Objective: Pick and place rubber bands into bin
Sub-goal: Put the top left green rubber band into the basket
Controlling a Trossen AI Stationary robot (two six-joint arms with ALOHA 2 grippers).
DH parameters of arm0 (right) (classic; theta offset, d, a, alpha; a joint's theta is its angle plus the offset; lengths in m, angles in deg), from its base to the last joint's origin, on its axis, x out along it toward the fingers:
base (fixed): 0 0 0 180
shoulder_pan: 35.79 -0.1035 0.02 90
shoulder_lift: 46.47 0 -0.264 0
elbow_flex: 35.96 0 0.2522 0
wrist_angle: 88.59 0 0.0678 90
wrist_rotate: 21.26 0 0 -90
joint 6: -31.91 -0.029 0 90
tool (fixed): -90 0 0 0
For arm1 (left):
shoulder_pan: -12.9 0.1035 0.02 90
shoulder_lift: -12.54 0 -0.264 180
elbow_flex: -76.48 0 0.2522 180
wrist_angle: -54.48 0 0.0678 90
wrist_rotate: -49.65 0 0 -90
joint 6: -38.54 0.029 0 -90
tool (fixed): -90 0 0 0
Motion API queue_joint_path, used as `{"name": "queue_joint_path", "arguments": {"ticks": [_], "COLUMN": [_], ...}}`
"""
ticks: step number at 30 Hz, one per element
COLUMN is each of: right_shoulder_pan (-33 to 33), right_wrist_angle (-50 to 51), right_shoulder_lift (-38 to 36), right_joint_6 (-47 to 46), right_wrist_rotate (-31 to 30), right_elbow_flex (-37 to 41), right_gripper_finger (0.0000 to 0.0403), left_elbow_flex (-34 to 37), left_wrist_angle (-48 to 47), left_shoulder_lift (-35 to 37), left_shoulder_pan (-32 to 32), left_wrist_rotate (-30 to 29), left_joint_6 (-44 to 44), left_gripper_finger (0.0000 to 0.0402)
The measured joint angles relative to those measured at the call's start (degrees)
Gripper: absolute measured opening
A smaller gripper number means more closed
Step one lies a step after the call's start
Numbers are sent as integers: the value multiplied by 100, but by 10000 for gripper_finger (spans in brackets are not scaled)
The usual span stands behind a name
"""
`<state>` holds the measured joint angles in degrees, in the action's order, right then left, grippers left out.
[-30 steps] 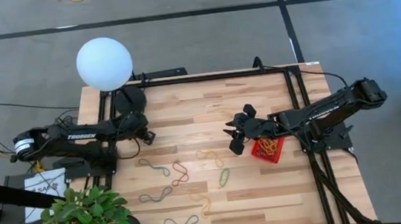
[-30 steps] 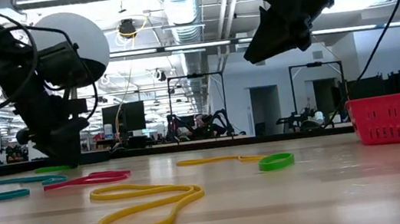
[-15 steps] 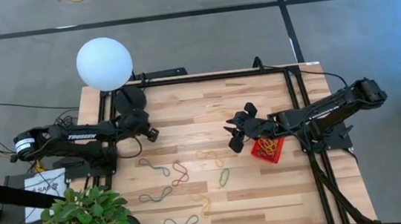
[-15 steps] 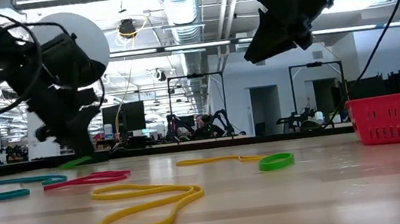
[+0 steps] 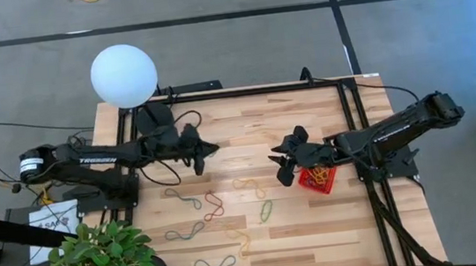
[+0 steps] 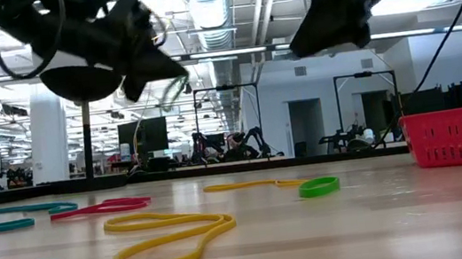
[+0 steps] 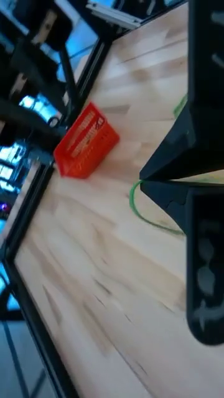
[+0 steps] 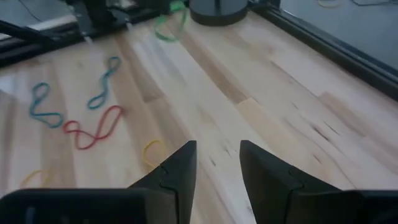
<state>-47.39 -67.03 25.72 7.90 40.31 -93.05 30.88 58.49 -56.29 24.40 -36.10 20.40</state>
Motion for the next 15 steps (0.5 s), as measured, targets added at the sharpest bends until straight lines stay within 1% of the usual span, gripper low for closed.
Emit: {"name": "queue_joint_path", "arguments": {"ticks": [3, 5, 9, 11, 13, 15], "right_shoulder_pan": [-134, -217, -407, -483, -540, -631], "right_wrist_angle": [88, 77, 259, 551, 905, 1303], "right_shoulder_lift": [-273, -415, -570, -680, -836, -1016], "right_joint_6": [-10, -46, -111, -322, -694, -1056], "right_wrist_rotate": [-3, -13, -15, -79, -409, -1083], "right_elbow_flex": [0, 0, 0, 0, 0, 0], "right_gripper_finger": [118, 118, 118, 118, 118, 118], "left_elbow_flex": [-415, -727, -1499, -1915, -2378, -2837], "left_wrist_angle": [124, 218, 417, 536, 652, 658], "left_shoulder_lift": [-573, -1059, -2127, -2604, -3080, -3497], "left_shoulder_pan": [-300, -423, -541, -576, -613, -661], "left_wrist_rotate": [-191, -194, 156, 413, 683, 885], "left_joint_6": [212, 345, 493, 599, 770, 1014], "left_gripper_finger": [0, 0, 0, 0, 0, 0]}}
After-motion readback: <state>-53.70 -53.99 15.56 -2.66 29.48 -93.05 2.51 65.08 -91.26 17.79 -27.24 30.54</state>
